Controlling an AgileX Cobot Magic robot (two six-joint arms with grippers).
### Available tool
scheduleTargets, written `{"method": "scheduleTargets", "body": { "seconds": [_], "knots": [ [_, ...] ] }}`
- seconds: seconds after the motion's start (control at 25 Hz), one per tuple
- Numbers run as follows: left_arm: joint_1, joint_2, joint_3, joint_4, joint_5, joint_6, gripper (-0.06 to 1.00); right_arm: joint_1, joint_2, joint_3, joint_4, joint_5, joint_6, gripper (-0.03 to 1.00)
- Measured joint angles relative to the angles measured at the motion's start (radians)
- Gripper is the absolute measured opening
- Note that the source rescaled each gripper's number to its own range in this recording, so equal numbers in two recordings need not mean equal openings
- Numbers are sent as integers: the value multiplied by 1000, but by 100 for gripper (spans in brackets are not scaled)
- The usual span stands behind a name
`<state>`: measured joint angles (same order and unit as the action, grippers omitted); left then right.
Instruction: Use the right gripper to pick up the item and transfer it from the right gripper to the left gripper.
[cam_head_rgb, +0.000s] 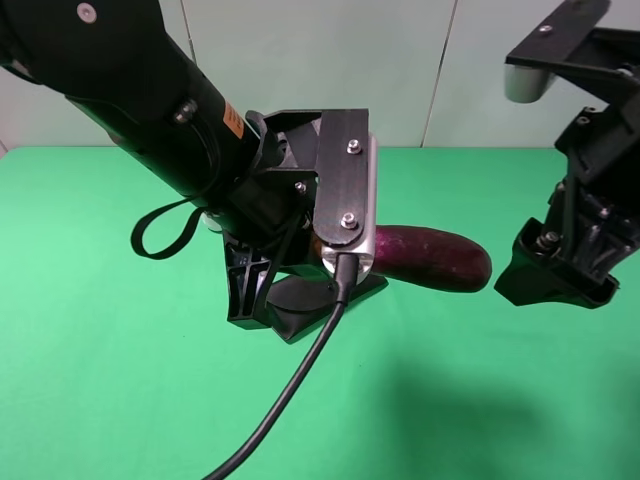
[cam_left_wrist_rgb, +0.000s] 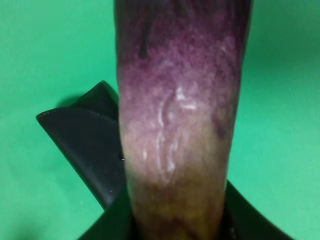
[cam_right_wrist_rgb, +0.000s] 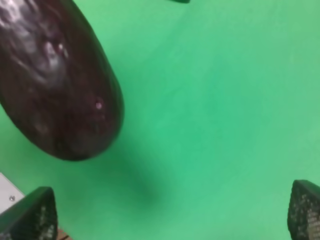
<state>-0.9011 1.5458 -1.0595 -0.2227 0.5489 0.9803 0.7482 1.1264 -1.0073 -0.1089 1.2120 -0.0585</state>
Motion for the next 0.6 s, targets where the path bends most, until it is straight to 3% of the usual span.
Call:
{"method": "scheduleTargets", "body": {
  "seconds": [0.6],
  "knots": [
    [0, 0, 0, 3, 1, 2, 0, 0, -307, 187, -6, 4, 205, 100]
  ]
}}
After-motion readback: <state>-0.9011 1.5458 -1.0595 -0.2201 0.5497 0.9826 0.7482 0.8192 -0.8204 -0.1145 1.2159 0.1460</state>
